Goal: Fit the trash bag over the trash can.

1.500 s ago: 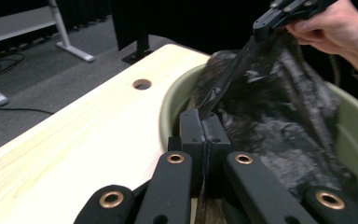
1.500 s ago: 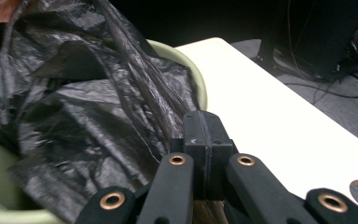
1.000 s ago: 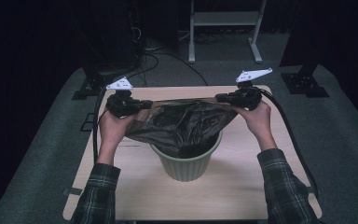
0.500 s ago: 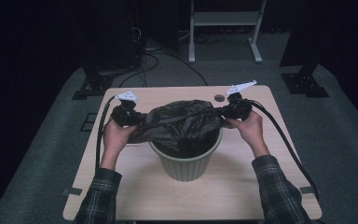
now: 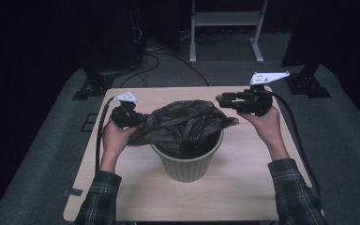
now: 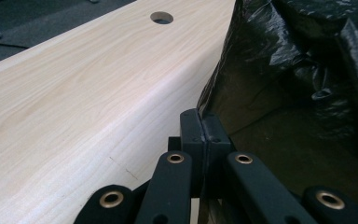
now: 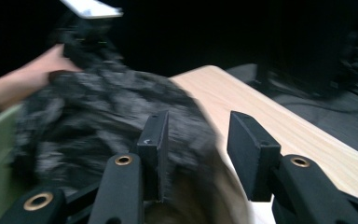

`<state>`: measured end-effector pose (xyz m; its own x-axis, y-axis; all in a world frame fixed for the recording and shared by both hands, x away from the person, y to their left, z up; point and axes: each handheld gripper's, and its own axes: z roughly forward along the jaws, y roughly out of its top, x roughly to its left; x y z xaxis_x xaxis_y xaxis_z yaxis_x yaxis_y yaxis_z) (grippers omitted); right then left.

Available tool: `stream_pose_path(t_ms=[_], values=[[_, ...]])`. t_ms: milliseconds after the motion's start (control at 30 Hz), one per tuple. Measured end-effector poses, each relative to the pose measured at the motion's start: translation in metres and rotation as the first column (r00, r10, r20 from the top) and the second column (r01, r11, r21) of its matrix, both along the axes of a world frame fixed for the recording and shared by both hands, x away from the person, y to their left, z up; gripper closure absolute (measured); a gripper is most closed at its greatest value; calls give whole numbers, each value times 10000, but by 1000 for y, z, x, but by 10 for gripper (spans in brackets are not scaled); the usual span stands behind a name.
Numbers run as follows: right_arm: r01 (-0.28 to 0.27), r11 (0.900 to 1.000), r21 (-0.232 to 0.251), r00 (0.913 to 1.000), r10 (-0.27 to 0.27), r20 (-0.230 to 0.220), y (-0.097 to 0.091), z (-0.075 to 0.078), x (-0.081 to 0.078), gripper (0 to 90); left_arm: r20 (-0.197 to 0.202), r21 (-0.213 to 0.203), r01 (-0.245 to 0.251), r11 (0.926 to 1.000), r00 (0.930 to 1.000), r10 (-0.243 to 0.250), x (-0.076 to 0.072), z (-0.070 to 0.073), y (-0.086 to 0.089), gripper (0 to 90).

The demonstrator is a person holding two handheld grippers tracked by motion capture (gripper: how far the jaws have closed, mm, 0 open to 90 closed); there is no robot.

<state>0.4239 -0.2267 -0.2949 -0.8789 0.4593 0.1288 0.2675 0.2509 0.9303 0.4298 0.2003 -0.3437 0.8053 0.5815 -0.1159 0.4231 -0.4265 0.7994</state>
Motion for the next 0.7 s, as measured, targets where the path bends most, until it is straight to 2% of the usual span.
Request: stream_pose_path(t_ms=[67,167,300,333,400,500,700], values=[[-167,9999,-38,9999,167,47,4,0,-2,559,-1,-6,18,10000,10000,-18,0,0,0,899],[-402,9968,-689,9990,414,167,22,-4,-1,532,-34,-45,47,10000,10000,-48,-1,0,-1,899],[-399,9963,-762,9989,417,222,30,-8,3,556,-16,-104,78,9999,10000,-78,-1,1,-2,899],[-397,9961,-793,9990,412,175,31,-9,5,591,-11,-117,89,9999,10000,-89,-1,0,-2,899],[-314,9936,-1089,9994,330,124,34,-11,6,733,-23,-102,99,9999,9999,-100,-1,0,-2,899],[-429,9924,-1151,9990,442,85,33,-11,3,882,-29,-123,80,9999,10000,-81,-1,0,-1,899],[-539,9919,-1150,9985,544,15,27,-8,-4,899,-18,-93,50,9999,10000,-50,-1,1,-1,899]])
